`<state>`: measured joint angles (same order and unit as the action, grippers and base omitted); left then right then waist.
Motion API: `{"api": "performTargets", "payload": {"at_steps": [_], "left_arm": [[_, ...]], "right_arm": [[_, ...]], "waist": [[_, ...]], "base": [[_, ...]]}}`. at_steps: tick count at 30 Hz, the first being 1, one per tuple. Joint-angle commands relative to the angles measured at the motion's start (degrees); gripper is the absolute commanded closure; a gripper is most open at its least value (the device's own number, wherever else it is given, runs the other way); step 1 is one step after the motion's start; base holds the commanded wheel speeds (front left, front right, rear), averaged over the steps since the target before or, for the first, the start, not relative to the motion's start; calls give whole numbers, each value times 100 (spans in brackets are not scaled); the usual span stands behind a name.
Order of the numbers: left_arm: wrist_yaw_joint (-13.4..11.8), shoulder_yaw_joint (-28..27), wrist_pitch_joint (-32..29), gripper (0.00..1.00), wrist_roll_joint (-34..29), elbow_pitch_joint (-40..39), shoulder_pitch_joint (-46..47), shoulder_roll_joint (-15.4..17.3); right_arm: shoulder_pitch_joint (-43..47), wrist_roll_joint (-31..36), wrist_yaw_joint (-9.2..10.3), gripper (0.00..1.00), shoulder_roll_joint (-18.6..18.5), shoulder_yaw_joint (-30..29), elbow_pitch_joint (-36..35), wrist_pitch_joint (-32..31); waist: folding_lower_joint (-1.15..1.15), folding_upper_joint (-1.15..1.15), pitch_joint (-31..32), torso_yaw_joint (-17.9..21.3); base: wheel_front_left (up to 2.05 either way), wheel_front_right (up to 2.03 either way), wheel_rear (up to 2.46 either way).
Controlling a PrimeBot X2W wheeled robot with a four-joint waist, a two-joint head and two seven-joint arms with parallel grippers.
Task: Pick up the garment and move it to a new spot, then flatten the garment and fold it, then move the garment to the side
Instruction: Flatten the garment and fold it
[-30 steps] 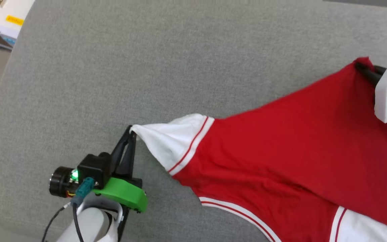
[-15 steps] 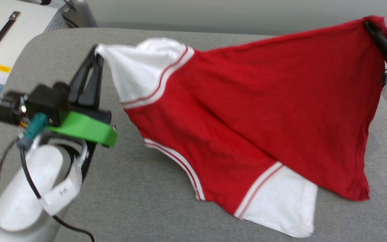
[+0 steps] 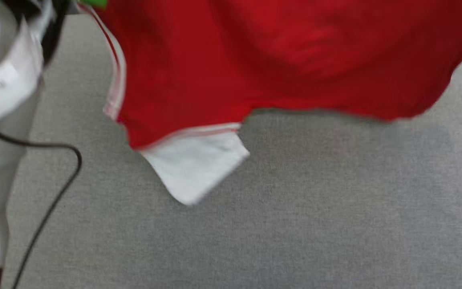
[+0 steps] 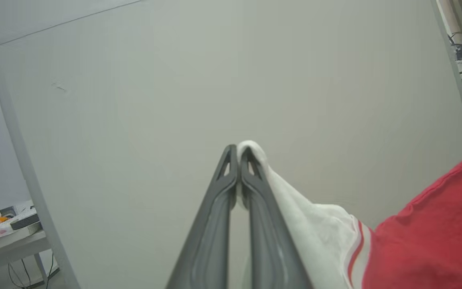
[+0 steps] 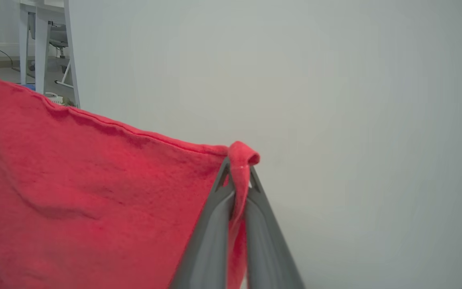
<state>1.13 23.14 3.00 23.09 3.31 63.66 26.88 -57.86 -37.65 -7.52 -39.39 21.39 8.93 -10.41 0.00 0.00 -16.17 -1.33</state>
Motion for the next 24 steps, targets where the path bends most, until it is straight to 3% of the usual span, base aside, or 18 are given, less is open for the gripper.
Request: {"api": "performTargets", "payload": {"at_steps": [1, 10, 14, 15, 24], "left_arm": [[85, 3, -26, 100, -86, 143, 436, -32], [422, 40, 16, 100, -324, 1259, 2863, -184], [535, 48, 136, 100, -272, 1756, 3775, -202], [583, 161, 209, 100, -307, 2103, 4264, -152], [625, 449, 545, 100, -143, 2949, 4563, -148]], "right_arm": [[-360, 111, 3, 100, 56, -44, 6, -95], [-2712, 790, 3, 100, 272, 88, 781, -256], [-3651, 1041, 3, 100, 321, 493, 1232, -179], [-4267, 1114, 3, 100, 331, 800, 1571, -40], [-4774, 860, 3, 100, 539, 1469, 2573, 585]], "waist": [[0, 0, -650, 49], [0, 0, -1505, 52], [0, 0, -1727, 50], [0, 0, -1856, 45], [0, 0, -2120, 32]], "base": [[0, 0, 0], [0, 0, 0], [0, 0, 0], [0, 0, 0], [0, 0, 0]]}}
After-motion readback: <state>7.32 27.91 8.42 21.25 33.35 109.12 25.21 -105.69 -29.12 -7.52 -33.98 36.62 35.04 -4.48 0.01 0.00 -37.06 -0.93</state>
